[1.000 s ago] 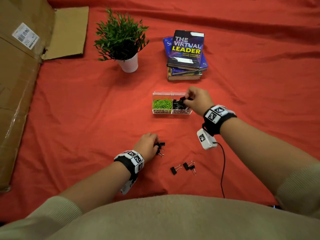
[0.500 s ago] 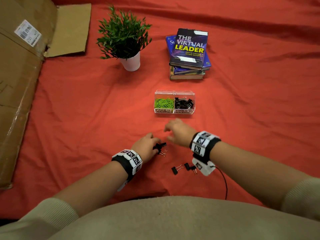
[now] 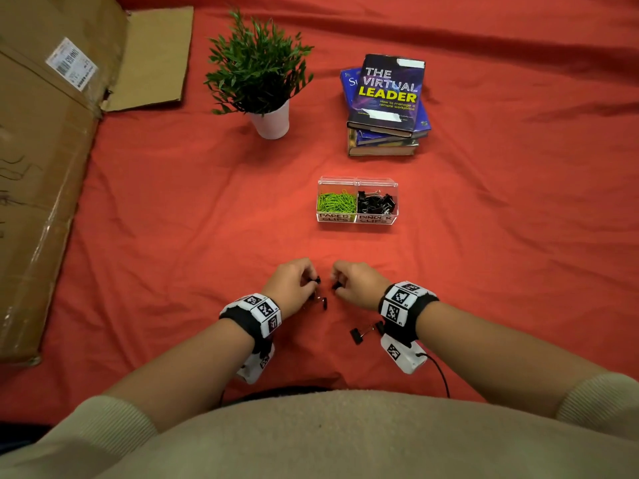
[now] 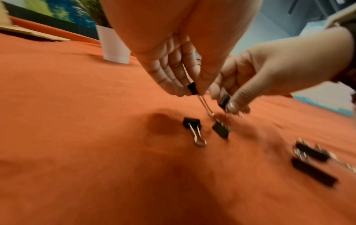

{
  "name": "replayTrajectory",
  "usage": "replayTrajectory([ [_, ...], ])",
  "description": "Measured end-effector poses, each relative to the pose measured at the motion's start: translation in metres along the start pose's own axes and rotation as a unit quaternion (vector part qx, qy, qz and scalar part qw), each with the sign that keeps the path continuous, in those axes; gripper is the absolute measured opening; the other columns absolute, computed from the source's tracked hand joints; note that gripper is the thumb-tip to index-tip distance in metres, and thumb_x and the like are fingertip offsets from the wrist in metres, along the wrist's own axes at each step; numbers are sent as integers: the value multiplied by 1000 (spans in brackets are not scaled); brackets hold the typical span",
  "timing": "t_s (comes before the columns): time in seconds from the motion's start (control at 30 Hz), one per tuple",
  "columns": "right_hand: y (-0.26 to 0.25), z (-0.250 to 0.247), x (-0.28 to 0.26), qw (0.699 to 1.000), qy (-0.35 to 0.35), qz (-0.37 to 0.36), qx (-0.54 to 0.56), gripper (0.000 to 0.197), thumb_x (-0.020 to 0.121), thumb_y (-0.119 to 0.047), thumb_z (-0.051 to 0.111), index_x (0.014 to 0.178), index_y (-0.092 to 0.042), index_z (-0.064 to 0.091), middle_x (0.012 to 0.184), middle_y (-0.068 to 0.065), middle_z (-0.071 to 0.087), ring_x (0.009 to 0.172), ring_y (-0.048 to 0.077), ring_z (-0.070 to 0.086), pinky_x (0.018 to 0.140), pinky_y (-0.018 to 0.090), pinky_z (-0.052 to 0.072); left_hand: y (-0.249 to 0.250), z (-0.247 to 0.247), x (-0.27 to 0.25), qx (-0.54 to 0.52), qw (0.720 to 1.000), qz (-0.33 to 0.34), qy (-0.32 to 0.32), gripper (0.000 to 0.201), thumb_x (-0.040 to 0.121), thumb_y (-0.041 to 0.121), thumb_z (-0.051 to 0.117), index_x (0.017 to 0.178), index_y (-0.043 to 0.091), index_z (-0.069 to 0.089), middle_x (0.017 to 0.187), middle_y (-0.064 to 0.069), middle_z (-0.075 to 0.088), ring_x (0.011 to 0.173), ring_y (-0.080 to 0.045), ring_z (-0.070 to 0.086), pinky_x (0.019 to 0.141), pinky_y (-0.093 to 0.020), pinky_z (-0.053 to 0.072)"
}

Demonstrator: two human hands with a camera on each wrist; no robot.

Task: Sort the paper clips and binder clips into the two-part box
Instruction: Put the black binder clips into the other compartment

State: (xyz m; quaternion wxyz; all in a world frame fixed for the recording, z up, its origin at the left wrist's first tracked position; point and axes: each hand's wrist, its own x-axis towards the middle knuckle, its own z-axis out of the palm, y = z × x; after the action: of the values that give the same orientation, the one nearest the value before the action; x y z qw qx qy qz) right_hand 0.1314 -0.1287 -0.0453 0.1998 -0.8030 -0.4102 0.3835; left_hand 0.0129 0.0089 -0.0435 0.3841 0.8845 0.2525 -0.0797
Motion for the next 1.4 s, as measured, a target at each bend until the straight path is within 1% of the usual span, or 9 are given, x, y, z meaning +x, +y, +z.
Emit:
replayTrajectory([
  [0.1,-10,6,-1,998,-43,-34,-22,32,79,-7,57,110,-15,61,95,10,68,89,24,62,76,27,44,-7,-11,0,-21,999,-21,-39,18,78,8,65,93,17,62,73,6,58,66,-12,53,65,-21,42],
  [0.23,-17,11,-3,990,-87,-78,-82,42,81,-5,53,121,-14,59,113,10,65,102,26,59,82,28,43,-17,-15,-7,67,988,-18,-134,33,78,10,65,110,16,62,82,3,61,73,-13,54,69,-20,41],
  [0.37,-14,13,-5,985,-101,-93,-102,35,83,-8,58,117,-14,62,116,9,63,107,26,57,88,29,40,-15,-7,-10,125,983,15,-134,40,80,13,62,120,16,60,110,-8,62,98,-23,59,87,-26,42],
  [0.5,-8,19,-6,987,-92,-86,-103,28,84,-16,61,112,-16,64,114,8,62,108,25,56,91,32,41,-13,1,-9,147,980,14,-136,40,82,19,66,121,16,57,114,-8,54,107,-26,56,95,-32,43],
  [0.73,-11,35,-8,984,-66,-67,-149,41,83,-36,64,115,-11,57,114,12,51,104,30,55,85,40,46,-11,8,-11,173,978,22,-117,25,83,19,64,106,12,57,108,-10,49,99,-33,58,87,-42,46],
  [1.0,-9,36,-7,986,-63,-71,-136,29,84,-13,55,111,-3,54,114,16,51,102,34,55,86,40,44,-5,7,-12,194,976,36,-90,19,80,22,59,97,16,52,104,-3,54,95,-29,59,74,-41,49],
  [1.17,13,-3,-4,999,27,3,-33,20,79,-11,66,98,-6,64,103,13,65,89,23,60,83,31,46,-5,5,-6,131,986,17,-105,21,77,16,63,96,18,56,101,-2,60,93,-24,59,80,-34,48],
  [1.3,29,-68,8,984,161,67,26,7,79,-9,68,85,-7,68,89,8,67,75,14,54,66,21,41,-2,1,4,87,987,-10,-137,29,78,16,71,106,16,63,102,-3,61,89,-17,56,78,-21,41],
  [1.4,37,-115,25,967,242,72,27,4,78,-9,69,82,-9,68,81,4,63,71,13,54,56,12,36,10,-5,19,84,988,0,-130,19,80,14,70,99,13,67,104,-8,64,93,-21,60,79,-21,42],
])
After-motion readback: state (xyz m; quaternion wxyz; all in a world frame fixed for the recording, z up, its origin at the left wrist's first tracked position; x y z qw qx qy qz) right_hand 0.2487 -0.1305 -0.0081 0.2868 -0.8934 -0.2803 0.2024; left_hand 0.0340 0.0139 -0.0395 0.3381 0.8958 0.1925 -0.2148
